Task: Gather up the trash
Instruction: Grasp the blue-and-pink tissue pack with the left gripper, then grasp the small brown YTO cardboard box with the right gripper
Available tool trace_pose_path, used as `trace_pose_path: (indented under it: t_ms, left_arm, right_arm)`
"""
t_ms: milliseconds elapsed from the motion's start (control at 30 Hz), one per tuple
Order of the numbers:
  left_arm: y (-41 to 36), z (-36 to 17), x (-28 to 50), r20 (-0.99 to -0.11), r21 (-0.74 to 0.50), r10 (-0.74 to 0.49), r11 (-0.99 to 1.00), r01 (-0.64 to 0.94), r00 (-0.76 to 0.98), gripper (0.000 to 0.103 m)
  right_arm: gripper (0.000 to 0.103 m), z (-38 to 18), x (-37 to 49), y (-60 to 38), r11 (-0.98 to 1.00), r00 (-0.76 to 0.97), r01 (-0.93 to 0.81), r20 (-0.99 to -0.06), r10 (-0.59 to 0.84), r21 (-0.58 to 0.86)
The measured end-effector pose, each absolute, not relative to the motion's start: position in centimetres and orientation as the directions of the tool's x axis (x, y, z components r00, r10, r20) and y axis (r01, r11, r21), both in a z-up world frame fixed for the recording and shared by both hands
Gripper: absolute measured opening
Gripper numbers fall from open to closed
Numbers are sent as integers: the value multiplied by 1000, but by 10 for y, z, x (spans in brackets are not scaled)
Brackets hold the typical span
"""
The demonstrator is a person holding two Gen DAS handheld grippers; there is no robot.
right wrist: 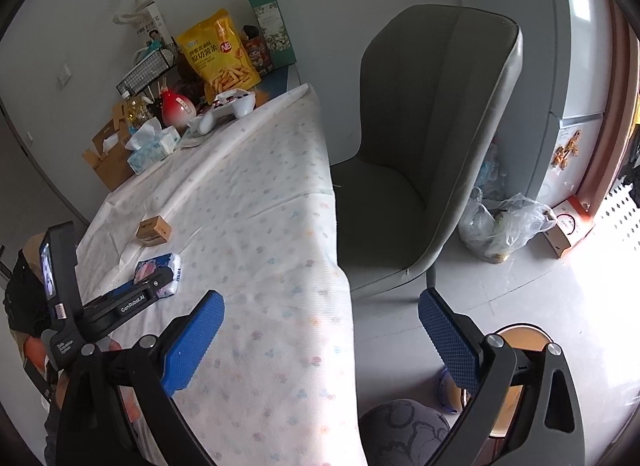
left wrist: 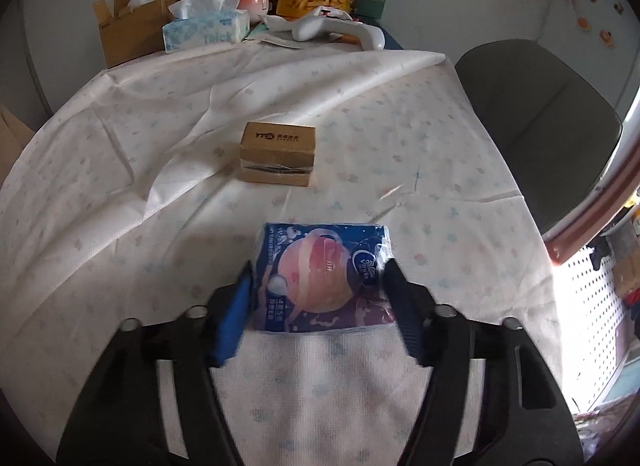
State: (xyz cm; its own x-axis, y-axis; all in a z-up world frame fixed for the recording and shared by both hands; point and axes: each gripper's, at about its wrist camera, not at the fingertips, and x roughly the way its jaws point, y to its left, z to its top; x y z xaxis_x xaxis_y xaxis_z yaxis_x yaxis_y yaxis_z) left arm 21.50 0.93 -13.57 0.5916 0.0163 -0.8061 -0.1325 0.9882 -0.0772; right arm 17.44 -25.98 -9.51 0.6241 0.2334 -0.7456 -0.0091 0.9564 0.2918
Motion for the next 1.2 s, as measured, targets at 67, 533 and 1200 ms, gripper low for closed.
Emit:
trace_pose_path:
  t_ms: [67,533,1200]
  left_arm:
    - [16,-131,213,-800,-80,27,985,-151,599,31]
    - [87,-97,181,-740,-165,66,947,-276,669,9]
    - [213,-88,114,-682,-258,265,785,-563,682,9]
  right_arm:
    - [95,-96,177,-256,956,620,-16,-747,239,292]
    - [94,-95,205,-191,949,589,-150,-746,310,276]
    - [90,-102,273,-37,913,493,-331,-782,382,238]
